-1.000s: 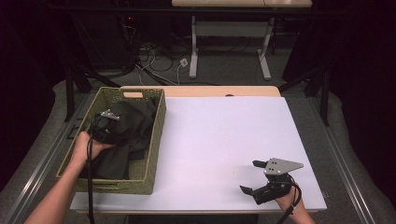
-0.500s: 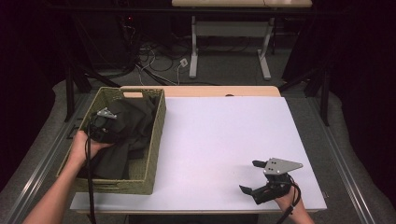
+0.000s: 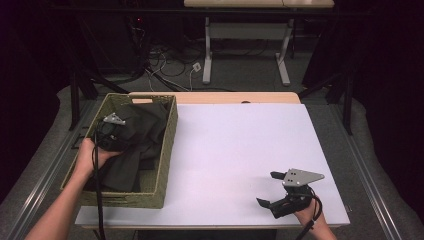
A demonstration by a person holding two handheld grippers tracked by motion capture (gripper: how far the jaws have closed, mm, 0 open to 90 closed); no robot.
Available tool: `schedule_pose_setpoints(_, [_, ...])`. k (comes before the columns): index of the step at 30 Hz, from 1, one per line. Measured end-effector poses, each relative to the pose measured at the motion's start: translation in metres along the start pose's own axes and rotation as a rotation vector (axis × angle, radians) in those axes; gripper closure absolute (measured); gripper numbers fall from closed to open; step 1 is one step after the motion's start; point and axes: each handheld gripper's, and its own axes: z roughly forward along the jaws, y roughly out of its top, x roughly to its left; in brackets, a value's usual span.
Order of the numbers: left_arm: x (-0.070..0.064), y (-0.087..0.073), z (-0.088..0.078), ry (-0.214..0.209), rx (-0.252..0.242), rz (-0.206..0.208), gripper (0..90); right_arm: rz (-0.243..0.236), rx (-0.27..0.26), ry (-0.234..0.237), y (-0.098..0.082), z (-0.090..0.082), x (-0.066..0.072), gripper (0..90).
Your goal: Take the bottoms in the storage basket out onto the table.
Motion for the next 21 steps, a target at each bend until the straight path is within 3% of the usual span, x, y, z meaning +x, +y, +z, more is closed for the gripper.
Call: schedule_pose_setpoints(21, [-0.0043,0.0065,-0.0093,-0.022,-0.058,-0.012,60.1,-0.004,-0.001,0.002,-0.0005,0.0001,-0.002,2.4])
